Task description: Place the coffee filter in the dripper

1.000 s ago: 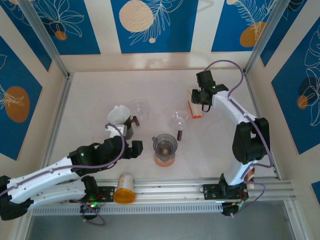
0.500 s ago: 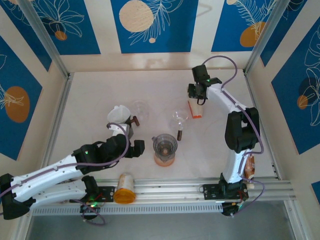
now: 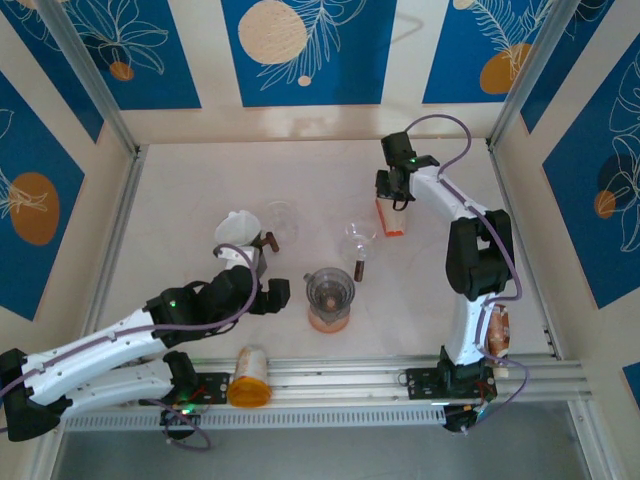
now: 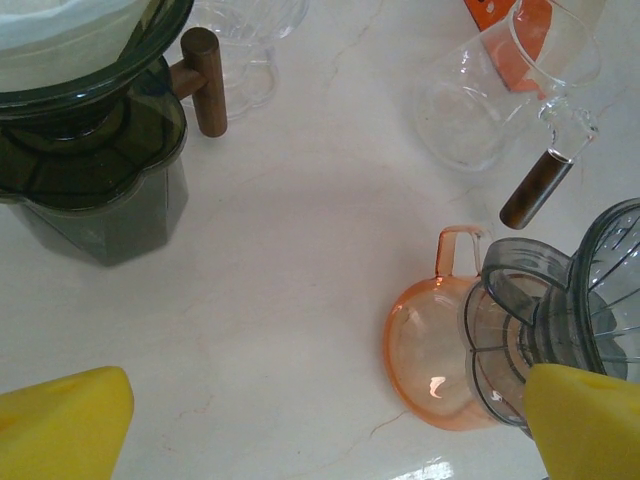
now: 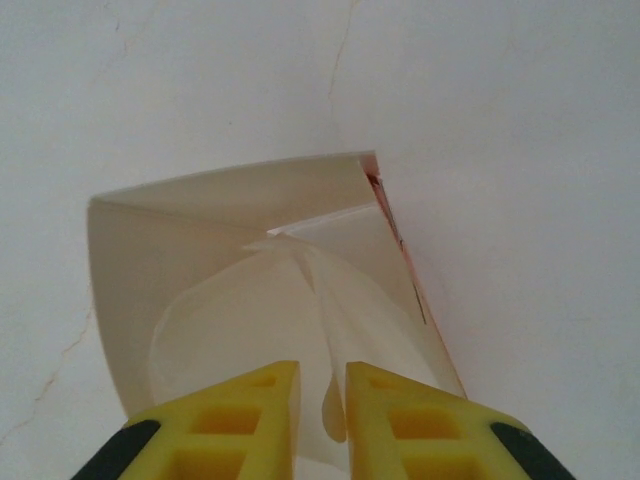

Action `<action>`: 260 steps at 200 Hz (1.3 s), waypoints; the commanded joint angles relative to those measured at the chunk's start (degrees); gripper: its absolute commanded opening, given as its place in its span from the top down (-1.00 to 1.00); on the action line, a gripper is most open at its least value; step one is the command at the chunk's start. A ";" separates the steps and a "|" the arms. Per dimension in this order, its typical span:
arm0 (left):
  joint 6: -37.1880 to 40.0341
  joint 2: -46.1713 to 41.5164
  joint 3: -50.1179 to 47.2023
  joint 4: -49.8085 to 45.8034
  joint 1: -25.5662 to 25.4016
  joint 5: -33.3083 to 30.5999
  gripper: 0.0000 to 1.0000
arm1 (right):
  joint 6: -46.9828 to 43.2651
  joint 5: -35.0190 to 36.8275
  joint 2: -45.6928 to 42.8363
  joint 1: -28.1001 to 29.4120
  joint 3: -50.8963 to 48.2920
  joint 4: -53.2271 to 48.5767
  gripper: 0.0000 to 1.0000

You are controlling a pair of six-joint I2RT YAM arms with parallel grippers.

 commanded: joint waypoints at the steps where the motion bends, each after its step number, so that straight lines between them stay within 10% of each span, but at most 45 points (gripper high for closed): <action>1: 0.67 0.25 0.42 0.59 0.83 0.79 -1.00 | 0.37 2.21 0.72 -0.08 2.11 -1.10 0.66; 58: 0.70 0.16 0.20 0.79 1.25 1.36 -1.00 | -1.29 4.41 -2.61 0.51 1.00 -0.34 1.00; 260: 0.37 -1.77 0.56 0.20 1.67 4.28 -1.00 | 2.34 5.37 -42.17 14.51 -12.78 -9.79 1.00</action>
